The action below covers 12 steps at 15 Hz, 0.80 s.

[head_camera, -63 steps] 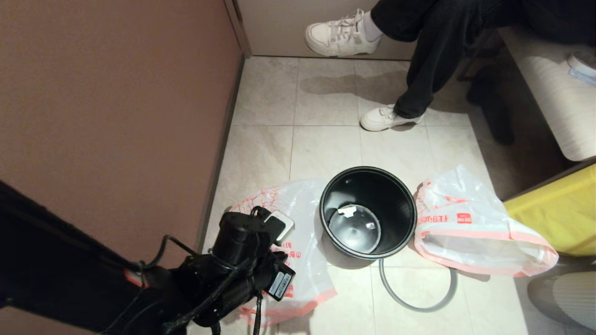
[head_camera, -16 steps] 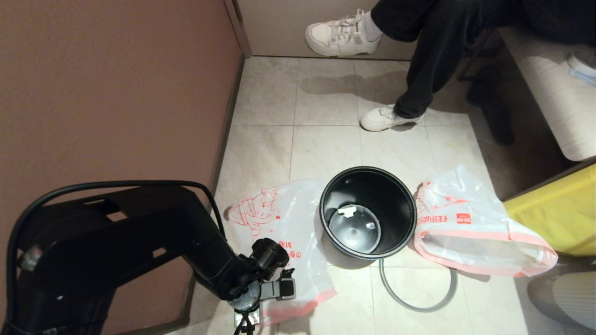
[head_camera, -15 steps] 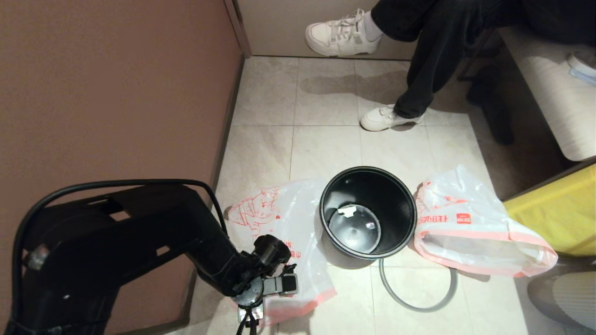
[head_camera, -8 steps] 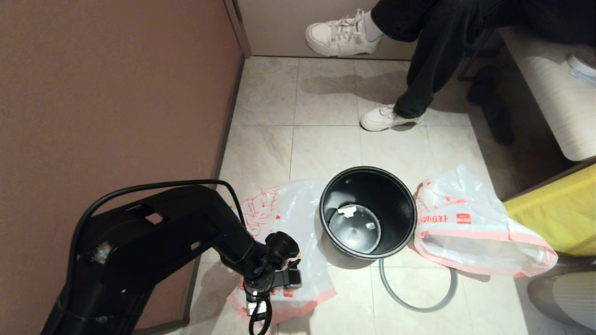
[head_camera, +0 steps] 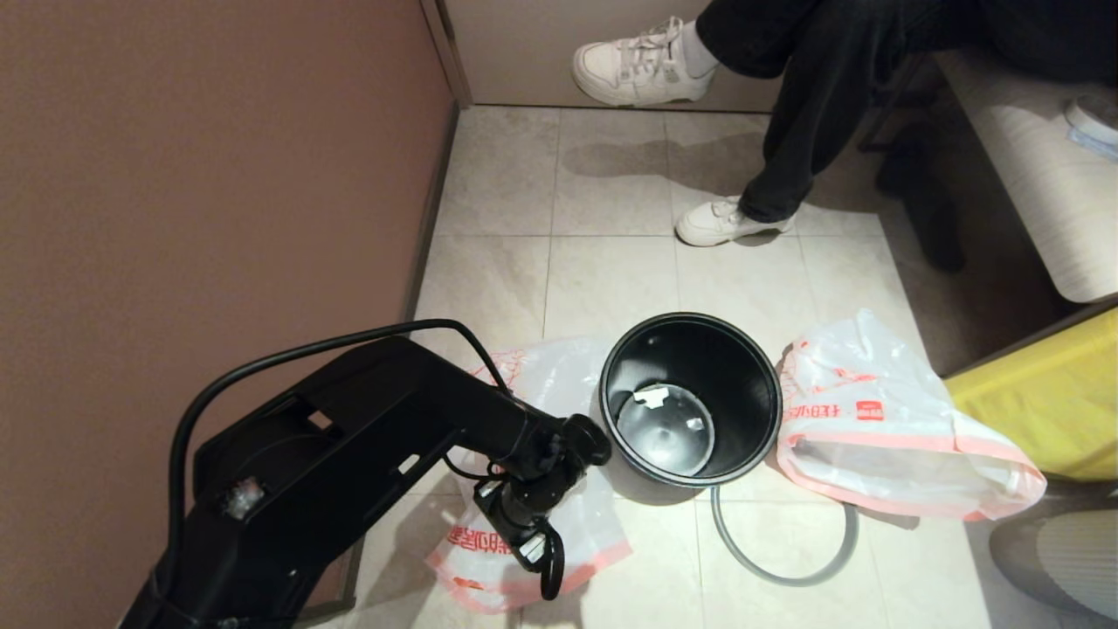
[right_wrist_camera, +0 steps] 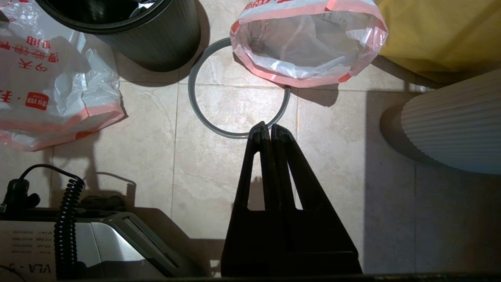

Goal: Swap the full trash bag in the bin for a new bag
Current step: Pick up a new trash bag

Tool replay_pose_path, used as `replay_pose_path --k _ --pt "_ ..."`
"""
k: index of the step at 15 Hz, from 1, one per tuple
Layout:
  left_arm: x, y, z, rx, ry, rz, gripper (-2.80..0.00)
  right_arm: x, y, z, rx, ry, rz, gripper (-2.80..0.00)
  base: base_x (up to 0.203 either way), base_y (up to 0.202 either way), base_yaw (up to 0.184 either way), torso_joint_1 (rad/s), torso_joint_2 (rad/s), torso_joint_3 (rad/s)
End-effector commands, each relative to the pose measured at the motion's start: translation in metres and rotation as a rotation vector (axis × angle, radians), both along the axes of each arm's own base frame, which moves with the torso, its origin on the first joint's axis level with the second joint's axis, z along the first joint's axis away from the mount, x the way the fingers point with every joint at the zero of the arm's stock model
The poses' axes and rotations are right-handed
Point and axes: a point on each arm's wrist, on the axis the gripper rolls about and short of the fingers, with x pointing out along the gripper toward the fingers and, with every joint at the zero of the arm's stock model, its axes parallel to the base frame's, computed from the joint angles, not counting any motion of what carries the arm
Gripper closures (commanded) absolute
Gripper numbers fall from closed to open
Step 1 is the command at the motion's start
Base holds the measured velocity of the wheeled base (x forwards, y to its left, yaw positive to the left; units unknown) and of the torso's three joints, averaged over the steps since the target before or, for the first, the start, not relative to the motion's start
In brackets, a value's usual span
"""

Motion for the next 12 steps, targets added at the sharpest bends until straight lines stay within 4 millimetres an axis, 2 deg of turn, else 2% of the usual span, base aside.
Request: replay_pose_path --k 1,2,4,6,8,12 --pt "-0.005 -0.009 0.004 -0.061 -0.057 0.182 -2.80 0.000 0.000 0.000 0.000 0.003 0.001 0.00 0.000 0.000 0.000 0.000 0.00 0.000" --pt "-0.006 -0.010 0.002 -0.078 -0.067 0.237 -2.80 0.000 0.000 0.000 0.000 0.003 0.001 0.00 0.000 0.000 0.000 0.000 0.00 0.000" --pt "-0.004 -0.007 -0.015 -0.066 -0.058 0.304 -2.80 0.000 0.000 0.000 0.000 0.003 0.001 0.00 0.000 0.000 0.000 0.000 0.00 0.000" --pt "0.011 -0.001 -0.031 -0.078 -0.076 0.391 -2.80 0.000 0.000 0.000 0.000 0.002 0.001 0.00 0.000 0.000 0.000 0.000 0.00 0.000" --pt "0.018 0.001 -0.033 -0.115 -0.086 0.449 -2.80 0.000 0.000 0.000 0.000 0.002 0.001 0.00 0.000 0.000 0.000 0.000 0.00 0.000" --pt "0.029 0.010 -0.018 -0.164 -0.191 0.585 -2.80 0.000 0.000 0.000 0.000 0.003 0.001 0.00 0.000 0.000 0.000 0.000 0.00 0.000"
